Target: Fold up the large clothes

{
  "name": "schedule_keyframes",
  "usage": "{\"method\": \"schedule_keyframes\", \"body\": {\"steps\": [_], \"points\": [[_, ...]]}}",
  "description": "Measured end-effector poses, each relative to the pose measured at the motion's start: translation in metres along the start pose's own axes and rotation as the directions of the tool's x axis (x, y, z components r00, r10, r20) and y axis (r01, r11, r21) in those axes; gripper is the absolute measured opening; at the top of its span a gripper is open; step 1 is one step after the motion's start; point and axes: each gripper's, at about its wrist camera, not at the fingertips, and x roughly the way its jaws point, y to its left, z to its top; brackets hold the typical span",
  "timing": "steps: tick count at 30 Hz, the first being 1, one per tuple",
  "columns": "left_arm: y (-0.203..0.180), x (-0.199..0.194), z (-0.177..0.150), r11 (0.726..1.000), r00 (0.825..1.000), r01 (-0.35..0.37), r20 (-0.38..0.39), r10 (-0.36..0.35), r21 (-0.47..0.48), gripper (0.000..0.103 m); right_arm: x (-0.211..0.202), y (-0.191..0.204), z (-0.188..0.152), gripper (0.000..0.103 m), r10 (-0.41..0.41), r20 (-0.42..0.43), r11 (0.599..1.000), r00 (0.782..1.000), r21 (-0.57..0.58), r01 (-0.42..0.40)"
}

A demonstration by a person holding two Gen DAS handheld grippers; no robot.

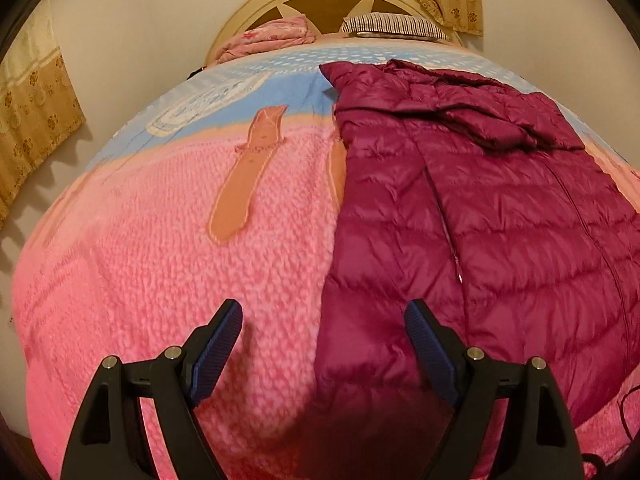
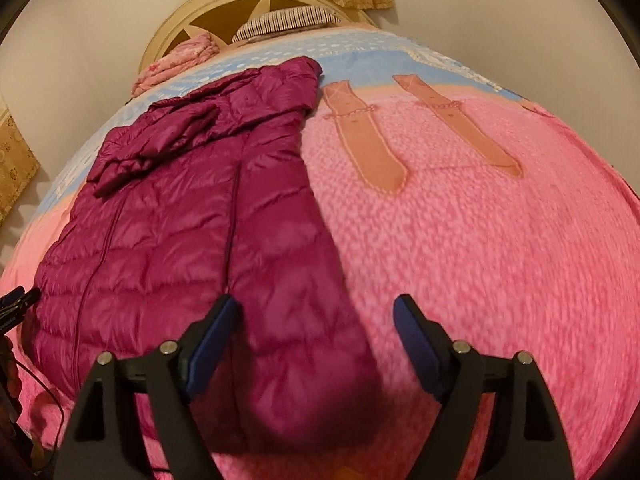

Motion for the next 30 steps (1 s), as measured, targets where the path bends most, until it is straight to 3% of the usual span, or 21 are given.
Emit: {"method": "schedule_keyframes", "body": {"steps": [3,4,5,6,7,8,9,12,17,23,28,30], "points": [[-0.002,0.004,-0.004,0.999,0.999,0.05,-0.017,-0.051,-0.019,0.084,-0.005,0.003,-0.01,0.076,-0.012,0.016,1.0,1.0,-0.008,0.012],[-0.003,0.006,-0.005,0.998,0.998,0.065,-0.025,-0.065,-0.024,0.083,-0.006,0.005,-0.012,0.07,-0.008,0.019,1.0,1.0,-0.008,0.008],[-0.004,0.007,-0.006,0.996,0.996,0.082,-0.03,-0.083,-0.031,0.074,-0.008,0.007,-0.015,0.061,0.0,0.022,1.0,1.0,-0.011,0.0],[-0.005,0.005,-0.007,0.993,0.993,0.117,-0.027,-0.118,-0.035,0.056,-0.01,0.009,-0.018,0.055,0.011,0.028,1.0,1.0,-0.016,-0.01],[-0.006,0.003,-0.007,0.99,0.99,0.139,-0.028,-0.14,-0.033,0.051,-0.011,0.011,-0.021,0.042,0.022,0.032,1.0,0.999,-0.022,-0.022],[-0.009,0.0,-0.007,0.993,0.993,0.117,-0.019,-0.117,-0.017,0.038,-0.012,0.012,-0.023,0.029,0.03,0.034,0.999,0.999,-0.024,-0.029],[-0.013,-0.003,-0.006,0.996,0.996,0.092,-0.009,-0.091,0.015,0.023,-0.013,0.012,-0.025,0.024,0.048,0.034,0.999,0.998,-0.019,-0.047],[-0.01,-0.013,-0.004,0.994,0.994,0.105,0.004,-0.105,0.018,0.006,-0.019,0.01,-0.026,0.014,0.088,0.041,0.996,0.995,0.002,-0.088],[-0.006,-0.054,0.005,0.991,0.987,0.124,0.1,-0.129,0.054,0.004,-0.043,0.013,-0.023,0.01,0.127,0.096,0.992,0.987,0.007,-0.129],[0.012,-0.131,0.019,0.983,0.95,0.164,0.255,-0.18,0.082,0.003,-0.106,0.015,-0.008,0.008,0.184,0.211,0.982,0.96,-0.008,-0.186],[0.035,-0.183,0.019,0.976,0.914,0.195,0.343,-0.217,0.097,0.003,-0.171,0.013,-0.002,0.008,0.226,0.32,0.973,0.92,-0.03,-0.228],[0.039,-0.183,0.026,0.978,0.912,0.181,0.353,-0.206,0.102,0.003,-0.188,0.014,0.002,0.008,0.242,0.359,0.969,0.901,-0.041,-0.244]]}}
